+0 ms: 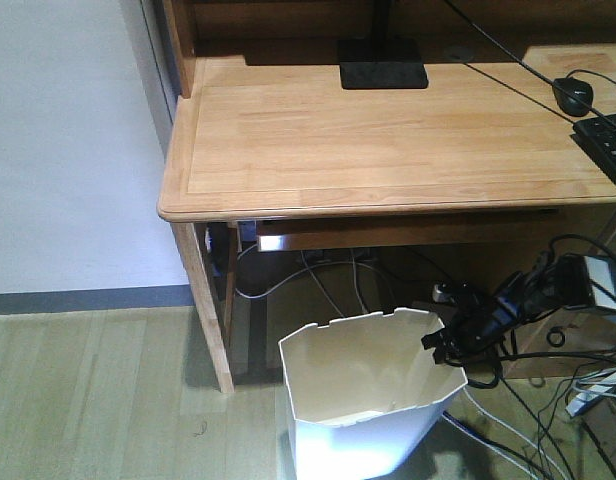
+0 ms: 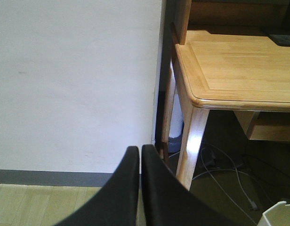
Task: Move trash bin to bedside with robot
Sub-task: 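Close the right gripper on the bin rim and pull it out from under the desk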
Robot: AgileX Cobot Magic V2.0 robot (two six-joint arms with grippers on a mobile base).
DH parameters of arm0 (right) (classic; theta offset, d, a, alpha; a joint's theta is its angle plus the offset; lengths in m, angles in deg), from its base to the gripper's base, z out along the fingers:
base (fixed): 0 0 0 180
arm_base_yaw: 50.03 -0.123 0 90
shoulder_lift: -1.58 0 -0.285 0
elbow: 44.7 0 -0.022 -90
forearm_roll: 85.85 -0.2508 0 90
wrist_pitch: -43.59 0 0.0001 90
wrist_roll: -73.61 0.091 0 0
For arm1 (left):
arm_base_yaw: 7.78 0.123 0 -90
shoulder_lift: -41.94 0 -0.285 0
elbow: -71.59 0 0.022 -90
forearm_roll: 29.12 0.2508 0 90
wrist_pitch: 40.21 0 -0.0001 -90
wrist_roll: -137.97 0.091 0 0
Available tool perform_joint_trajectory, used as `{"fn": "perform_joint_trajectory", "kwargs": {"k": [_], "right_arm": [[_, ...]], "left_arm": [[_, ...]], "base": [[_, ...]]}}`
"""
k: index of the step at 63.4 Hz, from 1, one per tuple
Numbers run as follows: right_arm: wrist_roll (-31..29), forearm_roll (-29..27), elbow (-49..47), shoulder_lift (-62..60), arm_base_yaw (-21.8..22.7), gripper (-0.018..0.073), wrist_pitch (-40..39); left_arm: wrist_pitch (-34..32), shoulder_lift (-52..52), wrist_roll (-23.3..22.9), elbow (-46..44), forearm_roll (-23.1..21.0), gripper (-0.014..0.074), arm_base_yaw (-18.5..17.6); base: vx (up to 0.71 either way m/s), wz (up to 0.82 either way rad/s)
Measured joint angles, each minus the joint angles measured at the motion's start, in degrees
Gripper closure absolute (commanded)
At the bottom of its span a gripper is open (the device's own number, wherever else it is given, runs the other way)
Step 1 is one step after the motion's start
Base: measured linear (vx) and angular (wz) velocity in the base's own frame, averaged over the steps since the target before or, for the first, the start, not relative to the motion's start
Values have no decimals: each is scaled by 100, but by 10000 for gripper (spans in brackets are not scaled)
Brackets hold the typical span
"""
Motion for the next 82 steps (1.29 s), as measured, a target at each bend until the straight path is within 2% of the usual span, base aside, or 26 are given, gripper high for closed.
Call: {"fn": "perform_joint_trajectory", "kwargs": {"k": [10, 19, 30, 36, 43, 53, 63, 82], "right_arm": [[-295, -253, 94, -283, 51, 564, 337], [-453, -686, 854, -745, 47, 564, 80], [-1341, -1556, 2106, -1316, 68, 564, -476], [-1868, -1838, 2620, -1675, 158, 564, -640], [-2376, -1937, 3133, -2060, 375, 564, -709], [-2724, -2063, 3697, -2631, 746, 564, -629], [-2793, -2232, 4008, -3026, 1023, 564, -445], [-2788, -2150, 4120, -3159, 1047, 564, -211]], "left_arm": [[0, 0, 0, 0, 0, 603, 0], [0, 0, 0, 0, 0, 603, 0], [0, 0, 0, 0, 0, 603, 0], [0, 0, 0, 0, 0, 603, 0], [0, 0, 0, 0, 0, 603, 0], [0, 0, 0, 0, 0, 603, 0], [0, 0, 0, 0, 0, 603, 0], [0, 0, 0, 0, 0, 603, 0]], "base": [[0, 0], [0, 0], [0, 0], [0, 0], [0, 0], [0, 0], [0, 0], [0, 0]]}}
